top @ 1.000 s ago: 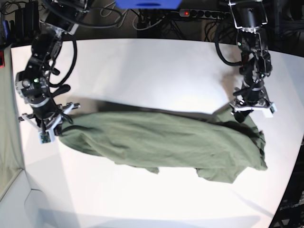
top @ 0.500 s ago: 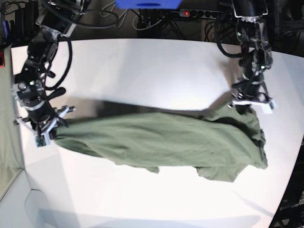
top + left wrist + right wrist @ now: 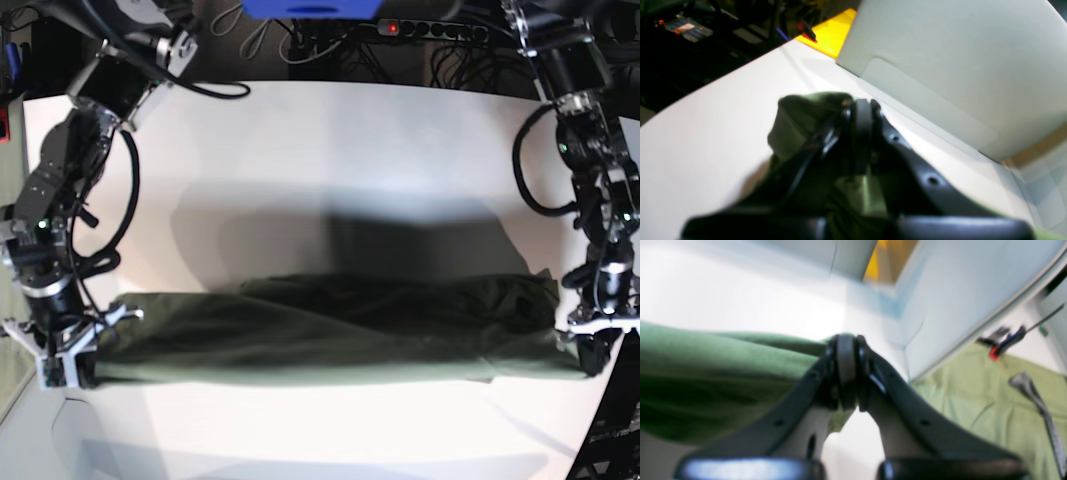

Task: Layout the t-shirt on the table in an organized manner, then fold the t-shirt properly
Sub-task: 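Lift the shirt with both grippers and stretch it between them, then swing the stretched shirt down flat onto the table and release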

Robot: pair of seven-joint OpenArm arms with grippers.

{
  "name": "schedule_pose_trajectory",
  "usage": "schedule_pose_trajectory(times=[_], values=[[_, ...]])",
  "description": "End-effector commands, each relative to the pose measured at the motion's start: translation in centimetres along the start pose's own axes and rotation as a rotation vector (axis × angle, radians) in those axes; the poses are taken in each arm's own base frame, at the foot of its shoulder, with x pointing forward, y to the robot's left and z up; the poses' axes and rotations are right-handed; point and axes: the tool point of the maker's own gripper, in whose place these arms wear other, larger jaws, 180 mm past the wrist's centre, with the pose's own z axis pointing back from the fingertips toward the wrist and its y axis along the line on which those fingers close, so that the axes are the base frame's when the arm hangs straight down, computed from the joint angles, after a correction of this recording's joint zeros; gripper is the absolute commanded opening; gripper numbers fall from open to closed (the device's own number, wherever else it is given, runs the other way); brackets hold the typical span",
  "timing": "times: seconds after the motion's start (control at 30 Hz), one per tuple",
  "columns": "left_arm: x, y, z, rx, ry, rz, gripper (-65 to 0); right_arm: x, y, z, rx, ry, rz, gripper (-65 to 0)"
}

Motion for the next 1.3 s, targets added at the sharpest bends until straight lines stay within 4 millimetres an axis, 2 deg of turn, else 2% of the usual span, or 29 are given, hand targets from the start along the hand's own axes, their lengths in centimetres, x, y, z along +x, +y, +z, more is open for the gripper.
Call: schedule_pose_trajectory(times=[0.0, 0.1, 0.27, 0.43, 0.53, 0.63, 0.7, 0.8, 0.93, 1.07, 1.13, 1.2, 1.27], values=[[2.4, -0.9, -0.7, -0.027, -0.066, -0.015, -64.8, 2.7, -1.1, 0.1, -0.030, -0.081, 0.005, -65.0], [3.6, -1.2, -2.0, -0.037, -0.079, -0.028, -64.8, 4.0, -1.6, -0.2, -0.041, -0.112, 0.002, -65.0], [3.9, -3.7, -4.5, -0.085, -0.068, -0.028, -64.8, 5.7, -2.0, -0.8, -0.047, -0.148, -0.011, -65.0], [3.4, -6.5, -8.5, -0.119, -0.026, 0.002, -64.8, 6.9, -1.0, -3.3, 0.006, -0.152, -0.025, -65.0], [3.7, -9.2, -10.7, -0.150, -0.017, 0.042, -64.8, 8.1, -2.0, -4.9, 0.003, -0.150, -0.026, -65.0], [5.5, -11.4, -12.6, -0.174, -0.033, 0.067, -64.8, 10.2, -3.5, -6.3, -0.020, -0.162, -0.017, -65.0], [7.1, -13.6, -13.8, -0.203, -0.048, 0.082, -64.8, 11.9, -5.7, -7.0, -0.062, -0.164, 0.003, -65.0], [9.2, -16.1, -14.8, -0.237, -0.070, 0.081, -64.8, 14.7, -7.8, -7.5, -0.096, -0.189, 0.015, -65.0], [14.0, -19.0, -14.9, -0.290, -0.147, 0.091, -64.8, 19.4, -12.3, -6.2, -0.181, -0.266, 0.038, -65.0], [17.8, -21.1, -14.5, -0.339, -0.208, 0.125, -64.8, 22.8, -14.3, -4.8, -0.223, -0.334, 0.037, -65.0], [18.1, -21.2, -14.3, -0.363, -0.202, 0.187, -64.8, 23.0, -14.7, -3.9, -0.247, -0.346, 0.047, -65.0], [17.1, -20.7, -14.4, -0.372, -0.176, 0.236, -64.8, 20.5, -14.7, -3.3, -0.267, -0.282, 0.068, -65.0], [15.4, -18.9, -14.3, -0.352, -0.144, 0.247, -64.8, 18.2, -13.6, -2.6, -0.259, -0.249, 0.082, -65.0]])
